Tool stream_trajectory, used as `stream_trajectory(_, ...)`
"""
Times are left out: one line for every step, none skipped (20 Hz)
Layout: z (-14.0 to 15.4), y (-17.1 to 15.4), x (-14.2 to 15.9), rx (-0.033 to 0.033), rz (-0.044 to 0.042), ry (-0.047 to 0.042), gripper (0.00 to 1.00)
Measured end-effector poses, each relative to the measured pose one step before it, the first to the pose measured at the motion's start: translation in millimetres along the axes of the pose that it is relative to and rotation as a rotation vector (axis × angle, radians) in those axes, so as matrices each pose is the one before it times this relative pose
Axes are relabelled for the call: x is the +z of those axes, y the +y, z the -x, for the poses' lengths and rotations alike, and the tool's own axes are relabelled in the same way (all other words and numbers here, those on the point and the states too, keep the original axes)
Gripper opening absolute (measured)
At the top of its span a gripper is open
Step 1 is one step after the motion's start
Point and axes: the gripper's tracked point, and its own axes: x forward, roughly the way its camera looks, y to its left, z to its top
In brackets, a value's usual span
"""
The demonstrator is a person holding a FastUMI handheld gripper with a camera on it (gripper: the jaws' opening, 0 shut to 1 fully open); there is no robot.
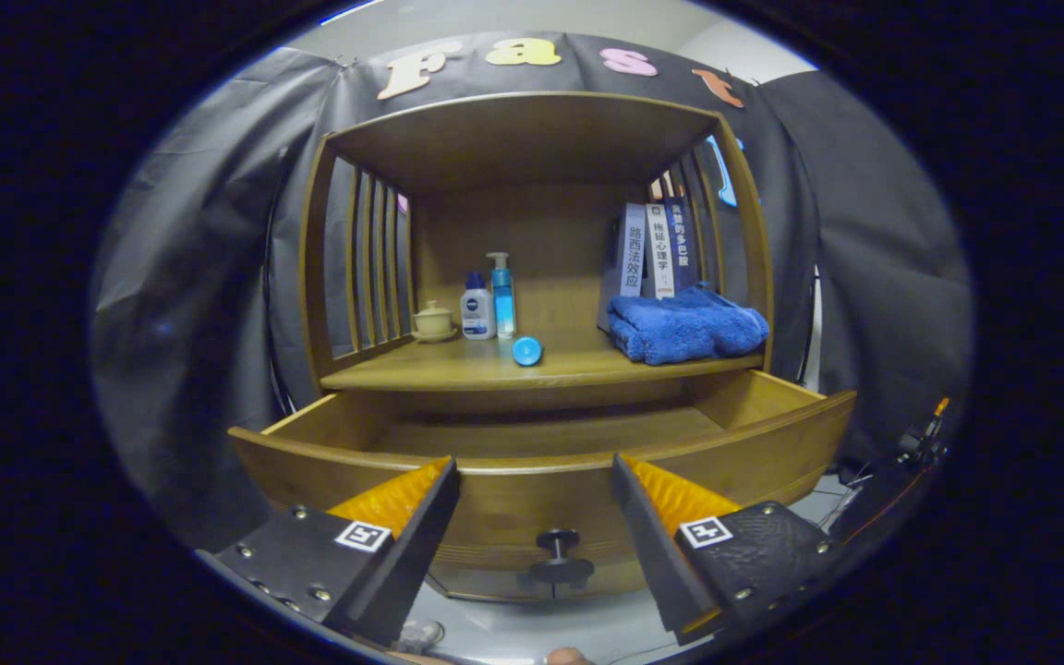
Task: Pull open the drawer, take out the items inside it, and place them on the countertop above the cabinet.
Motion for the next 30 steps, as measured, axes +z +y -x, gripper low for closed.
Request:
stream_trajectory(-8.08, -0.11, 3.50, -0.00527, 0.00489, 0.00390, 0.99)
stream_trajectory(-8.74, 0.02, 0.89, -0.00300, 0.00360, 0.00007, 0.99)
stream_trajectory(-10.16, 2.46, 1.18, -0.00342, 0.00382, 0.00099, 0.99)
stream_trajectory(-8.25, 0.33, -0.19, 0.00019, 0.00487, -0.00158, 0.99)
stream_trajectory(-9.17, 0.99, 1.70, 0.00077, -0.00133, -0.00015, 0.99)
stream_trajectory(-6.89, 0.76, 0.62, -0.00085, 0.00088, -0.00135, 0.98)
stream_trajectory(-7.46, 0.30, 0.52, -0.00243, 0.00509, 0.00223, 0.99)
stream_trajectory(-7.01, 0.00, 1.05, -0.00199, 0.00182, -0.00140, 0.99)
stream_trajectory(-7.02, 1.02, 0.78, -0.00126, -0.00053, -0.00170, 0.98)
stream_trajectory(-6.71, 0.42, 0.83, -0.00125, -0.00073, -0.00261, 0.99)
stream_trajectory(-6.52, 0.14, 0.60, -0.00077, 0.00112, -0.00040, 0.99)
stream_trajectory(-4.73, 0.18, 1.40, -0.00136, -0.00038, 0.00058, 0.99)
stream_trajectory(-5.78, 1.41, 0.49, -0.00143, 0.00231, 0.00033, 0.99)
stream_trajectory(-5.29, -0.29, 0.43, -0.00037, 0.00313, -0.00060, 0.99)
stream_trajectory(-4.24, 0.71, 0.84, 0.00003, -0.00223, 0.00073, 0.98)
stream_trajectory(-4.56, 0.96, 0.92, -0.00027, -0.00331, 0.00119, 0.99)
stream_trajectory(-3.04, 0.17, -0.40, -0.00064, 0.00088, -0.00055, 0.99)
stream_trajectory(-3.37, -0.20, 0.74, -0.00067, 0.00197, -0.00129, 0.99)
stream_trajectory(-3.71, 0.34, 0.52, -0.00085, -0.00174, -0.00138, 0.99)
stream_trajectory(-2.47, 0.42, 0.67, -0.00052, -0.00182, -0.00187, 0.99)
stream_trajectory(-2.04, 0.58, -0.99, 0.00038, 0.00304, 0.00464, 0.99)
stream_trajectory(2.74, -0.83, 0.48, -0.00023, -0.00115, -0.00756, 0.99)
stream_trajectory(-1.38, 1.08, 1.30, 0.00123, 0.00550, -0.00317, 0.99)
stream_trajectory(0.11, -0.64, -0.05, -0.00009, 0.00409, -0.00613, 0.99)
stream_trajectory(-1.01, 0.18, 0.10, -0.00053, -0.00236, -0.00313, 0.99)
stream_trajectory(-0.47, 0.17, -0.69, 0.00087, 0.00385, -0.00138, 0.99)
stream_trajectory(0.88, -0.45, 0.59, 0.00073, 0.00152, -0.00564, 0.99)
stream_trajectory(-0.37, 0.55, 0.25, 0.00020, 0.00249, -0.00292, 0.99)
stream_trajectory(-0.68, 0.21, -0.73, -0.00006, -0.00204, -0.00539, 0.99)
stream_trajectory(-0.23, -0.32, -0.40, 0.00051, -0.00329, -0.00505, 0.99)
